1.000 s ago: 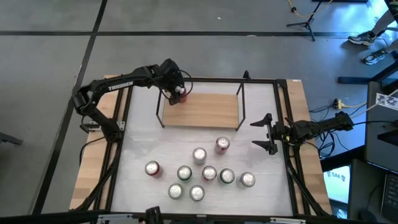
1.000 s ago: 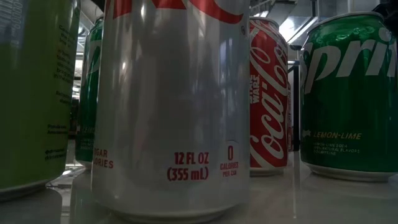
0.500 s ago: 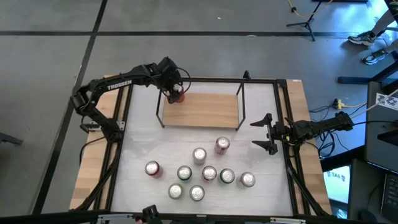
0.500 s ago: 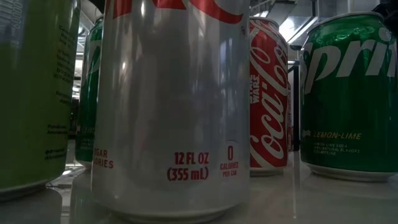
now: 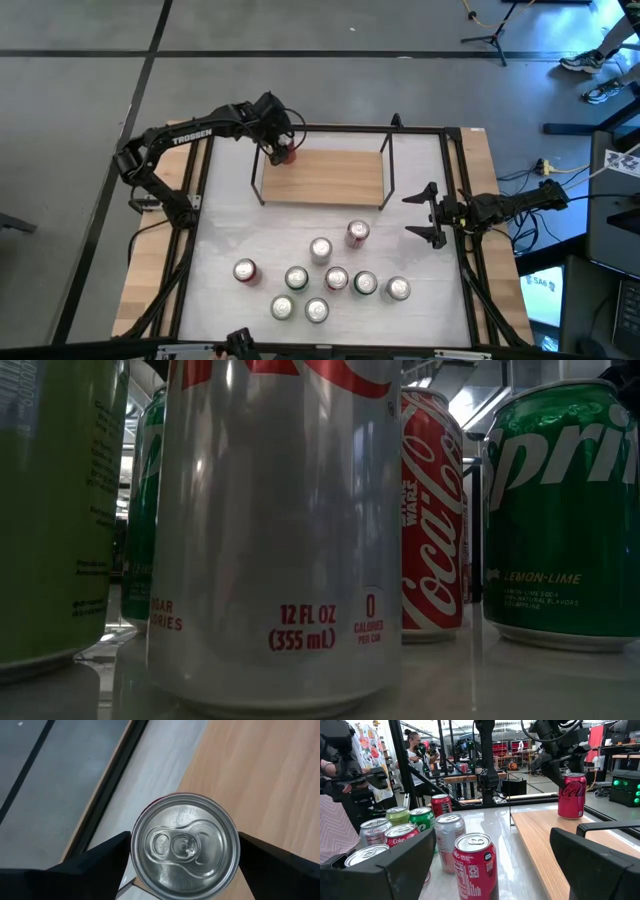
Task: Place canned beverage on shelf
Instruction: Put the top red soda can on the shelf
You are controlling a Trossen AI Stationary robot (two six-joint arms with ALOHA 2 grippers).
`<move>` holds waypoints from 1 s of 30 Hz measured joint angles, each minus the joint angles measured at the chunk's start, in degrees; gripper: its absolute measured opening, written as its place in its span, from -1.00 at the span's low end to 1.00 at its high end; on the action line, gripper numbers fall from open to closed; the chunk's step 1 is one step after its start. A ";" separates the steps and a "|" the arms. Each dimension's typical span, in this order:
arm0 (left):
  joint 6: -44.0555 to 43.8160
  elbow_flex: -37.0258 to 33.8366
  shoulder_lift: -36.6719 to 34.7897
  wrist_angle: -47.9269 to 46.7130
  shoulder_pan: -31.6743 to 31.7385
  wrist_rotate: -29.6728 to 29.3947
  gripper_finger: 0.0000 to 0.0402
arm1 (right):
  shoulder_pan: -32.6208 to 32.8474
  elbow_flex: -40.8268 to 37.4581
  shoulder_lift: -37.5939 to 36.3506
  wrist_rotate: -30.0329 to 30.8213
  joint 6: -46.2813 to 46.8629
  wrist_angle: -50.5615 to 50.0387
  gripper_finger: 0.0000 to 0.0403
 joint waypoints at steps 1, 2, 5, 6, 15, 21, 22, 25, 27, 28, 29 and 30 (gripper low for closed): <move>0.00 0.00 0.00 0.00 0.00 0.00 0.68 | -0.01 0.00 0.00 0.00 -0.01 0.00 0.93; 0.02 0.00 0.00 0.00 0.00 0.00 0.68 | 0.00 0.00 0.00 0.00 -0.01 0.00 0.93; 0.04 -0.04 0.00 0.00 -0.01 0.00 0.68 | -0.01 0.00 0.00 -0.02 -0.02 0.00 0.93; 0.06 -0.04 0.00 0.00 0.00 0.00 0.68 | -0.02 0.00 0.00 -0.02 -0.01 0.00 0.93; 2.15 -0.04 0.00 -0.04 0.00 0.72 0.68 | -0.01 0.00 0.00 -0.05 -0.02 0.00 0.93; 2.22 -0.04 0.00 -0.04 -0.11 0.56 0.68 | -0.02 0.00 0.00 -0.07 -0.02 -0.02 0.93; 2.11 -0.04 0.00 -0.04 -0.11 0.55 0.68 | -0.02 0.00 0.00 -0.07 -0.02 -0.02 0.93; 2.27 -0.04 0.00 -0.04 -0.11 0.55 0.68 | -0.01 0.00 0.00 -0.07 -0.02 -0.02 0.93; 2.42 -0.04 0.00 -0.04 -0.11 0.55 0.68 | -0.01 0.00 0.00 -0.09 -0.02 -0.02 0.93; 2.43 -0.04 0.00 -0.04 -0.11 0.55 0.68 | -0.02 0.00 0.00 -0.09 -0.02 -0.02 0.93; 2.42 -0.04 0.00 -0.04 -0.11 0.52 0.68 | -0.02 0.00 0.00 -0.09 -0.02 -0.02 0.93; 2.43 -0.04 0.00 -0.04 -0.11 0.52 0.68 | 0.00 0.00 0.00 -0.09 -0.02 -0.02 0.93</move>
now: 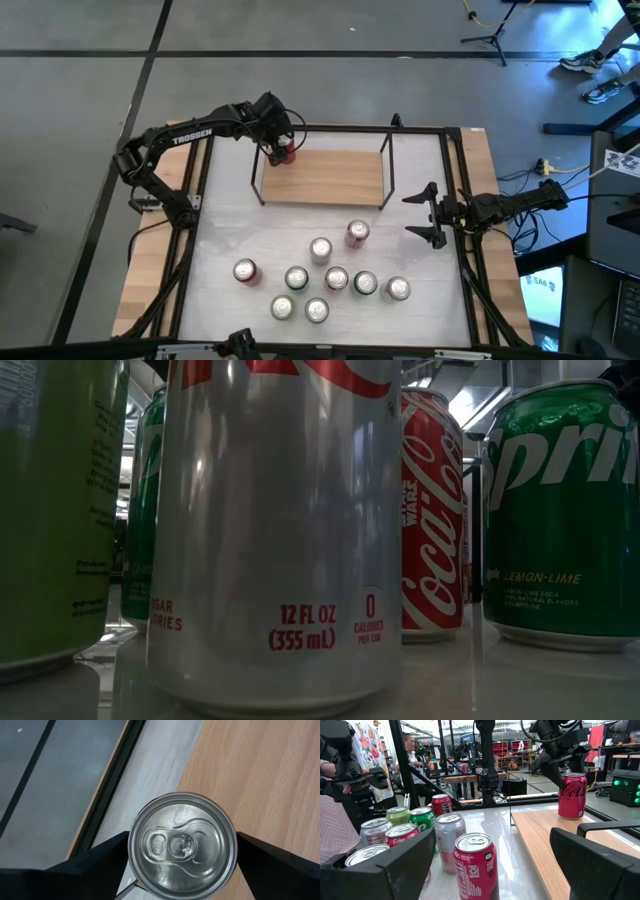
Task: Place canned beverage on shelf
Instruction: Put the top red soda can on the shelf
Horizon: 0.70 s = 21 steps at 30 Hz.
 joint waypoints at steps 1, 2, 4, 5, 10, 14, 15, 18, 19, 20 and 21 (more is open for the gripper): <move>0.00 0.00 0.00 0.00 0.00 0.02 0.69 | 0.00 0.00 0.00 0.00 0.00 0.00 0.93; 0.00 0.00 0.00 -0.02 0.00 0.00 0.71 | -0.02 0.00 0.00 0.00 0.00 0.00 0.93; 0.04 0.00 0.00 -0.02 0.00 0.00 0.76 | 0.00 0.00 0.00 0.00 0.00 0.00 0.93; 0.04 0.00 0.00 -0.02 0.00 -0.05 0.80 | 0.00 0.00 0.00 0.00 0.00 0.00 0.93; 0.17 0.00 0.00 -0.02 0.00 -1.59 0.97 | -0.01 0.00 0.00 -0.02 0.00 0.00 0.93; 0.57 -0.04 -0.34 -0.04 -0.06 -4.61 0.95 | -0.02 0.00 0.00 0.00 0.00 0.18 0.93; 0.62 -0.04 -0.60 -0.09 -0.11 -5.84 0.94 | -0.01 0.00 0.00 0.03 0.03 0.42 0.93; 0.63 1.17 -1.01 -0.89 -0.67 -8.74 0.94 | -0.01 -0.02 0.02 0.04 0.86 2.66 0.93; 0.63 2.06 -1.01 -1.48 -0.81 -9.13 0.94 | -0.01 -0.02 0.00 0.04 1.06 3.54 0.93; 0.64 3.02 -1.01 -2.46 -0.87 -9.08 0.94 | -0.01 -0.02 0.00 0.04 1.16 4.36 0.93; 0.66 3.97 -1.03 -3.48 -0.88 -8.78 0.94 | 0.00 -0.02 0.00 0.02 1.18 4.98 0.93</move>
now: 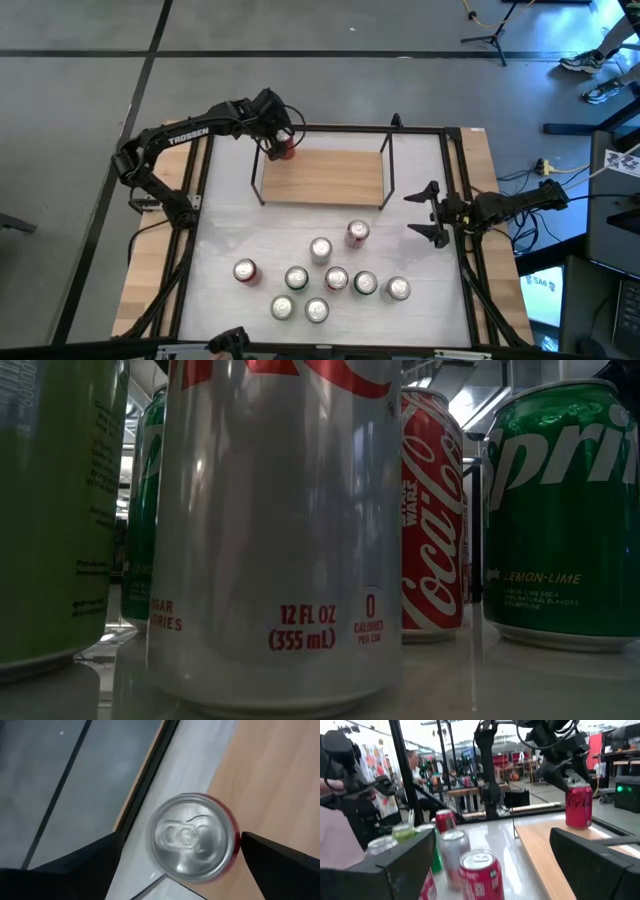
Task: Place canned beverage on shelf
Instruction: Put the top red soda can on the shelf, then put the red white soda can on the shelf
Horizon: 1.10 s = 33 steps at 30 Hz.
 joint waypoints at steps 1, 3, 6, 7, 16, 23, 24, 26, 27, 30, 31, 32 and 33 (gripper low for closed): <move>0.00 0.87 -0.04 -0.66 -0.13 0.34 0.94 | 0.00 0.00 0.02 0.00 0.00 0.78 0.93; -0.01 2.05 -0.04 -1.15 -0.71 0.95 0.94 | 0.00 0.00 0.00 0.02 0.02 1.64 0.93; -0.04 3.13 -0.04 -1.69 -1.51 1.39 0.94 | 0.00 0.00 0.00 0.00 0.04 1.67 0.93; -0.05 3.44 -0.04 -2.14 -1.76 1.51 0.94 | 0.00 0.00 0.00 0.00 0.04 1.69 0.93; -0.11 7.05 -0.04 -4.12 -5.72 1.63 0.94 | 0.00 0.00 0.00 0.00 0.15 7.15 0.93; -3.11 11.54 -0.09 -4.24 -10.10 1.59 0.94 | 0.00 0.02 0.04 -0.02 0.91 14.37 0.93; -3.62 11.84 -0.09 -4.23 -10.77 1.78 0.94 | 0.00 0.20 0.12 -0.02 2.24 15.16 0.93; -4.84 12.37 -0.09 -4.34 -12.05 2.64 0.94 | 0.00 1.31 0.69 -0.03 5.33 15.32 0.93; -5.70 12.67 -0.09 -4.31 -12.65 3.28 0.94 | 0.00 1.85 1.21 -0.10 6.24 15.26 0.93; -7.65 13.08 -0.09 -3.84 -14.36 4.96 0.94 | 0.00 4.01 4.13 -0.99 7.15 15.28 0.93; -7.80 13.15 -0.06 -3.75 -14.91 5.49 0.94 | 0.00 4.74 5.35 -1.29 7.16 15.26 0.93; -8.08 13.15 -0.06 -3.62 -15.38 6.02 0.94 | 0.00 5.55 6.90 -1.68 7.19 15.26 0.93; -8.59 13.15 -0.06 -3.51 -15.83 6.40 0.94 | 0.00 6.45 8.59 -2.00 7.19 15.25 0.93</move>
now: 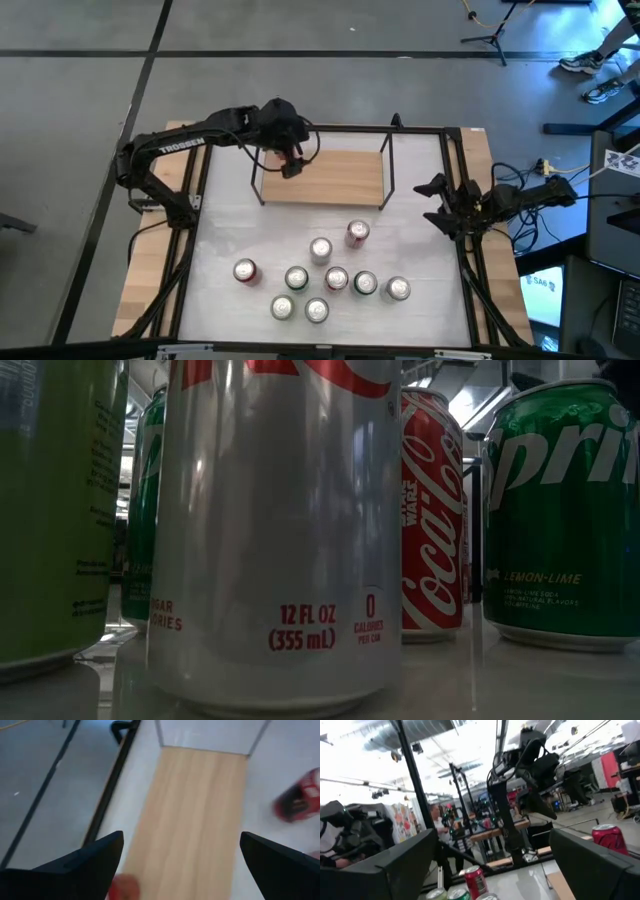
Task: Place canned beverage on shelf
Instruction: Put the red white soda can on the shelf
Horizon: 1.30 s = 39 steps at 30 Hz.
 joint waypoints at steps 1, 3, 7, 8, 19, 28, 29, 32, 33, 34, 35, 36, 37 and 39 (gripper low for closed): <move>-0.39 0.00 0.00 0.06 -0.45 0.07 0.94 | 0.00 0.96 1.79 -0.02 -0.02 -0.04 0.93; -0.94 0.00 0.00 0.06 -1.17 0.00 0.94 | 0.00 3.00 5.87 -0.01 -0.07 -0.02 0.93; -2.01 0.00 0.00 0.09 -2.71 -0.17 0.94 | 0.00 7.61 14.56 0.03 -0.19 -0.21 0.93; -2.27 0.00 0.00 0.11 -3.23 -0.14 0.94 | 0.00 8.93 16.54 0.25 -0.23 -0.52 0.93; -6.47 0.04 -1.45 0.15 -10.90 -0.37 0.94 | 0.00 32.20 36.16 0.28 -3.01 -29.10 0.93; -12.24 0.04 -1.51 -0.15 -17.81 -0.55 0.94 | 0.00 49.04 51.74 -0.46 -3.00 -49.35 0.93; -12.76 0.02 -1.51 -0.34 -18.51 -0.87 0.94 | 0.00 50.23 53.25 -0.45 -2.85 -50.33 0.93; -14.61 0.02 -1.51 -0.42 -20.47 -3.34 0.94 | 0.00 52.84 57.47 -0.46 -0.64 -52.10 0.93; -15.22 0.02 -1.73 -0.55 -21.05 -4.16 0.94 | 0.00 53.48 58.75 -0.46 0.48 -52.21 0.93; -15.59 -0.02 -1.97 -0.99 -21.57 -4.83 0.94 | 0.00 54.02 60.00 -0.35 1.91 -52.52 0.93; -15.80 -0.02 -2.17 -1.50 -22.04 -5.35 0.94 | 0.00 54.40 61.03 0.22 3.63 -52.65 0.93; -16.48 0.00 -2.33 -1.96 -22.42 -5.87 0.94 | 0.00 54.70 61.94 1.01 5.42 -52.60 0.93; -17.31 0.00 -2.49 -2.64 -22.86 -6.54 0.94 | 0.00 54.89 62.82 1.85 7.38 -52.54 0.93; -18.65 -0.02 -3.02 -5.04 -23.83 -7.59 0.94 | 0.00 55.14 64.32 3.30 11.22 -52.90 0.93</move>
